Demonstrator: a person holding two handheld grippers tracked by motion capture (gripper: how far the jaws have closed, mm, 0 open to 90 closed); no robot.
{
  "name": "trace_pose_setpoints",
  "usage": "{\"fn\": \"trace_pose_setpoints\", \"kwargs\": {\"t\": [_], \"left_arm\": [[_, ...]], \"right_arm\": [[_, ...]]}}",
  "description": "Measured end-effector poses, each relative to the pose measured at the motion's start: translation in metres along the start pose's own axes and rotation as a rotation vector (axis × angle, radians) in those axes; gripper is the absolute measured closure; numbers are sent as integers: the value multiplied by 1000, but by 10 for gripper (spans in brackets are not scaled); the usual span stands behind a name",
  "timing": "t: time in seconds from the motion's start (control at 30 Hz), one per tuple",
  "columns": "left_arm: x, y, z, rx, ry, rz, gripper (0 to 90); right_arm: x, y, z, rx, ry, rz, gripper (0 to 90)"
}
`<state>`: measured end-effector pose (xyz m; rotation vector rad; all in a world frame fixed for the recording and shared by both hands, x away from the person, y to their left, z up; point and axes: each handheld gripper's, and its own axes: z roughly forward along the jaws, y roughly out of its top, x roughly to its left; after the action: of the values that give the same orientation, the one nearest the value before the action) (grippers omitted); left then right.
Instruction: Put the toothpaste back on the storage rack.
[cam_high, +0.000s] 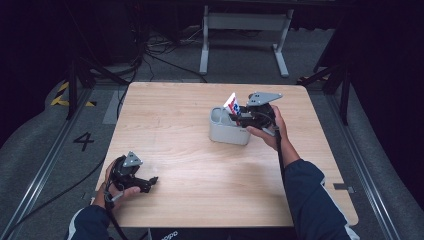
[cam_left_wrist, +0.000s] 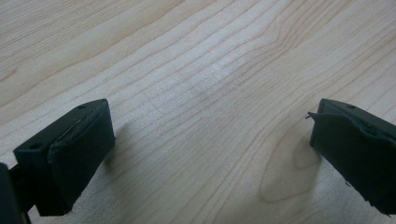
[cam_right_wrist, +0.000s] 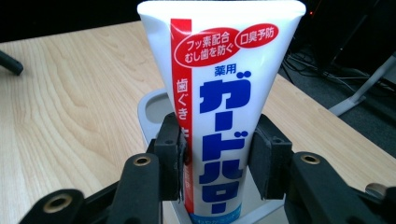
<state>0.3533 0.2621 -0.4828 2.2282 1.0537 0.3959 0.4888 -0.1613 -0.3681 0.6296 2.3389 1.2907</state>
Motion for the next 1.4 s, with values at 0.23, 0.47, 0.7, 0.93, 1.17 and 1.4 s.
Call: {"fn": "trace_pose_setpoints", "kwargs": {"t": [0.23,0.47,0.7,0.93,1.17,1.4], "left_arm": [[0,0,0,0,0,0,2],[0,0,0,0,0,0,2],[0,0,0,0,0,0,2],[0,0,0,0,0,0,2],[0,0,0,0,0,0,2],[0,0,0,0,0,-1,2]], "right_arm": [[-2,-9,0,21,11,7,601],[-2,-18,-1,28,15,26,590],[-2,-17,-4,43,10,20,577],[-1,-15,-4,63,10,15,530],[-3,-17,-9,49,-14,30,529],[-4,-18,-13,45,-21,35,513]]}}
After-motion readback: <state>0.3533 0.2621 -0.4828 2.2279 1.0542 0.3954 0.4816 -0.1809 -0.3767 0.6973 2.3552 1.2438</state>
